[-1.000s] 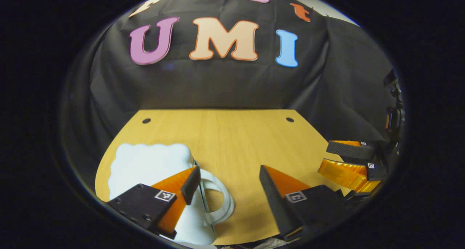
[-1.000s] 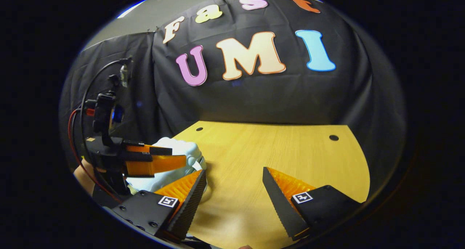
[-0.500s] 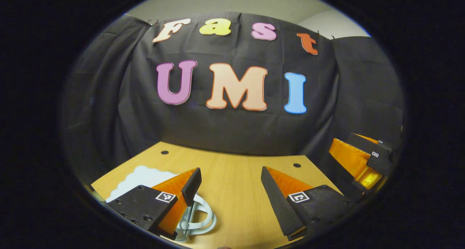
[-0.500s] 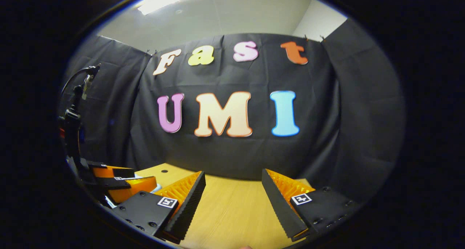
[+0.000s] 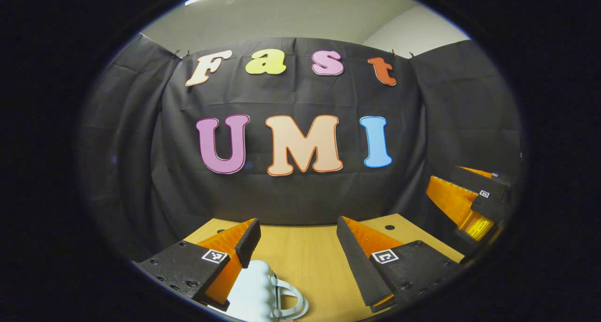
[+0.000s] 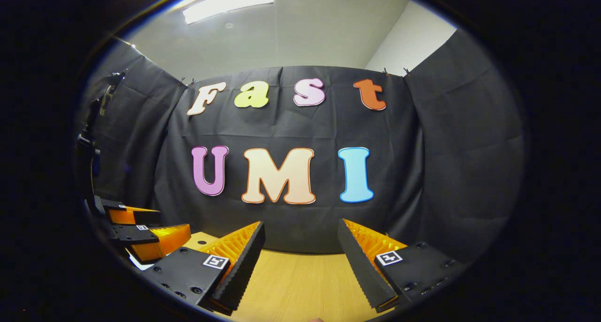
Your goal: First open the suitcase, pack the skin care products into it, and then close the suitcase.
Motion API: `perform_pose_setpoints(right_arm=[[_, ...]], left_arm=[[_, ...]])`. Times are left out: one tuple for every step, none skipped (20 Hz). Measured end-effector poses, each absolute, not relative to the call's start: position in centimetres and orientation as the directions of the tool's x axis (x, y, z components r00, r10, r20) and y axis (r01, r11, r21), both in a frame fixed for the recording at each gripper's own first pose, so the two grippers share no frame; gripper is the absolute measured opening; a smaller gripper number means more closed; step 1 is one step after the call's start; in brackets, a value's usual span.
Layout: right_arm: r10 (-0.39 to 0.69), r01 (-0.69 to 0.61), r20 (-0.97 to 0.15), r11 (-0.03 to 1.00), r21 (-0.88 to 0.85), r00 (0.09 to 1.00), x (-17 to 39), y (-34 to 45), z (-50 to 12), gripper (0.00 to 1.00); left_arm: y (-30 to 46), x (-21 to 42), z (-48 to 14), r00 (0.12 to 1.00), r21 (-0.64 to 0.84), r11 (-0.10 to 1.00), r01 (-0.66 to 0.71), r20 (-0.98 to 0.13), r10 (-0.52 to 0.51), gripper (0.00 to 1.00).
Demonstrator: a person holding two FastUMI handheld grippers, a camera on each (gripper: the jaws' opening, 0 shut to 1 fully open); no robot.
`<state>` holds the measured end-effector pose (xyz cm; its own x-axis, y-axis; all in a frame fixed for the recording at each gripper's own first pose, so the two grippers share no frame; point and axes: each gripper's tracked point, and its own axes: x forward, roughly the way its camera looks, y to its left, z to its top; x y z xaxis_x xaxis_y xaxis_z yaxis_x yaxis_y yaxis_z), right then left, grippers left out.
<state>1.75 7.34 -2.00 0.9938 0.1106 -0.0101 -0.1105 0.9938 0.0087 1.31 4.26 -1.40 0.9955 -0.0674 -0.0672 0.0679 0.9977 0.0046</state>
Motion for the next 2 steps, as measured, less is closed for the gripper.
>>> perform_pose_setpoints(right_arm=[[0.11, -0.11, -0.006, 0.994, 0.004, 0.994, 1.7, 7.8, -1.86, 0.97], [0.11, -0.11, -0.005, 0.994, 0.0, 0.994, 1.48, 8.24, -1.81, 0.97]], left_arm=[[4.49, 1.17, -1.36, 0.995, 0.009, 0.997, 0.072, -0.069, -0.071, 0.95], [4.78, 1.16, -1.32, 0.995, 0.014, 0.997, 0.078, -0.065, -0.077, 0.95]])
